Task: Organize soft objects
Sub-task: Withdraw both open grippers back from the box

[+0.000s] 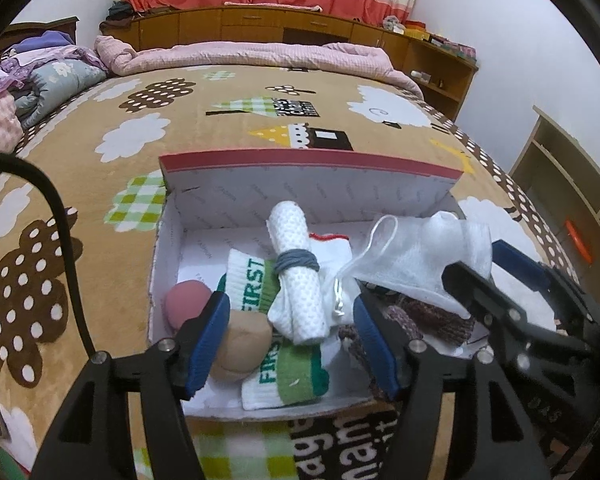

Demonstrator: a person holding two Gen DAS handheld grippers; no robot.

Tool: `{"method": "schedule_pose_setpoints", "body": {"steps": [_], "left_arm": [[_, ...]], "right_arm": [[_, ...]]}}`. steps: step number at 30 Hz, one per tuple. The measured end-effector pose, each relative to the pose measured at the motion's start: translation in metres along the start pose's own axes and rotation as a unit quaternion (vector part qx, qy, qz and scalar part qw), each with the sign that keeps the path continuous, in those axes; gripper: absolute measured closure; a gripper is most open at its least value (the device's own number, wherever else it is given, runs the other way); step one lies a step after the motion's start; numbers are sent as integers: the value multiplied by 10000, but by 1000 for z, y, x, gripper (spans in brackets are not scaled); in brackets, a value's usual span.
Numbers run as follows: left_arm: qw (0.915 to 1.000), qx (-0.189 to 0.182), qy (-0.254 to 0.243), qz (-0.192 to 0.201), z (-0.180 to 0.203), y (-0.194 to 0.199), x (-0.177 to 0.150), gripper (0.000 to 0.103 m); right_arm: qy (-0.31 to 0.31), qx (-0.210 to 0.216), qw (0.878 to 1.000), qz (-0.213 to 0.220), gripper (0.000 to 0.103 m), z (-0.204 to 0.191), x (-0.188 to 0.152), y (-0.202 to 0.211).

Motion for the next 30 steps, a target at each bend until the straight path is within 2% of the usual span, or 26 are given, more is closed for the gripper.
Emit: {"method": "schedule_pose_setpoints", "body": {"steps": [17,30], "left_arm": [[9998,-54,169,66,-8,37,-21,35],[9998,60,174,116,-6,69,-57,34]], "right_arm": [[156,33,9998,123,19,-21,-14,35],[49,41,10000,34,19,-34,-46,65]]}}
Point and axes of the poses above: each gripper's, at about its wrist camera, not at the fingertips, and y roughly against the way its jaws point, z to its right, x to its top, the point moved 7 cm from there along -y, roughly the way its jaws point, and after that the axes turned 7 degrees about x, right-handed, at the moved point
